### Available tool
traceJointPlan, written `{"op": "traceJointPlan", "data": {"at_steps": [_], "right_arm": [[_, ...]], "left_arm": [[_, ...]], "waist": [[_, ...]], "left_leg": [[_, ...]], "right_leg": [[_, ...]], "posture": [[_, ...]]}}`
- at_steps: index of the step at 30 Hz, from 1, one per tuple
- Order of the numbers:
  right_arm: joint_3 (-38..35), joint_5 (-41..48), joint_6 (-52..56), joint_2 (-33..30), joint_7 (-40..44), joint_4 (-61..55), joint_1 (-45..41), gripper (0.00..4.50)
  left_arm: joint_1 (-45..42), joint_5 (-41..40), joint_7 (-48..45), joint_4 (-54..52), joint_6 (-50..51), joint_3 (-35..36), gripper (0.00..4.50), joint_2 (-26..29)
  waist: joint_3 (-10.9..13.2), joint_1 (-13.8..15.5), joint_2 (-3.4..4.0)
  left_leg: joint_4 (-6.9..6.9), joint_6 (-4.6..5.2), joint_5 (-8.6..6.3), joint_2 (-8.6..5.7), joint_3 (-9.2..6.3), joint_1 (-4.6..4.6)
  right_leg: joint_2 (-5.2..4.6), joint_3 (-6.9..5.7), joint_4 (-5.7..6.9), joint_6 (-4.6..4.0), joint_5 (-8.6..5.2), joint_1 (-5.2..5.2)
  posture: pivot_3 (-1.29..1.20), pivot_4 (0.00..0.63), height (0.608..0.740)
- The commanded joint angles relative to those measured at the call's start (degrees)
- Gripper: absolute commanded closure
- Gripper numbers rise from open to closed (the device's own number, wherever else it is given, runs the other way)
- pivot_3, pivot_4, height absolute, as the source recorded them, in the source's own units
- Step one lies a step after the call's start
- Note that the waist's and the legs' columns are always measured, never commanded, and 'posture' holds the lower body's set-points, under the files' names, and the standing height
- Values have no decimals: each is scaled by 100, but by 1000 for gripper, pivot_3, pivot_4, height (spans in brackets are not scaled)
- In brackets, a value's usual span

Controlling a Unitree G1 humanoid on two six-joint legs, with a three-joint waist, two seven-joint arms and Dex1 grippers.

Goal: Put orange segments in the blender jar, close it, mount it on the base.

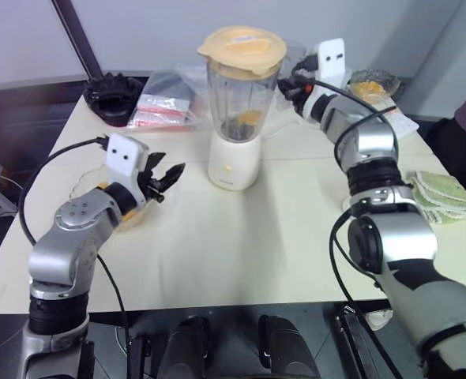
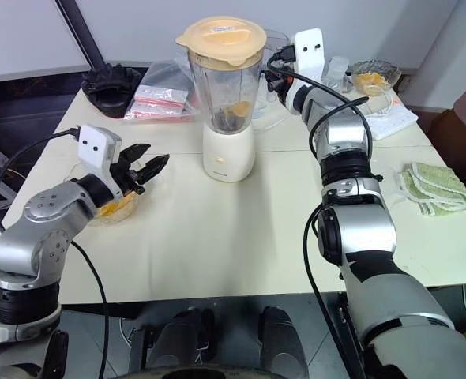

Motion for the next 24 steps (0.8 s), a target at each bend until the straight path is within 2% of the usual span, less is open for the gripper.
{"op": "traceJointPlan", "data": {"at_steps": [1, 11, 24], "right_arm": [[-17, -61, 129, -12, -206, 221, -133, 3640], [-86, -117, 800, 98, -851, 747, -440, 3640], [411, -273, 1052, 193, -760, -201, 47, 3640]], "left_arm": [[-115, -44, 58, -53, -163, -19, 1893, -66], [-100, 24, 131, -22, -289, -131, 1893, -246], [-136, 26, 163, 154, -469, -184, 1893, -254]], "waist": [[-1, -5, -1], [-2, -5, -3], [-3, -24, -4]], "left_leg": [[0, 0, 0, 0, 0, 1], [0, -1, 0, 1, -1, 22], [0, -1, 0, 3, -2, 43]], "right_leg": [[0, 0, 0, 0, 0, 0], [0, 0, 0, -2, -1, 22], [-2, 0, -3, -2, -1, 41]], "posture": [[0, 150, 740], [0, 150, 740], [0, 150, 740]]}}
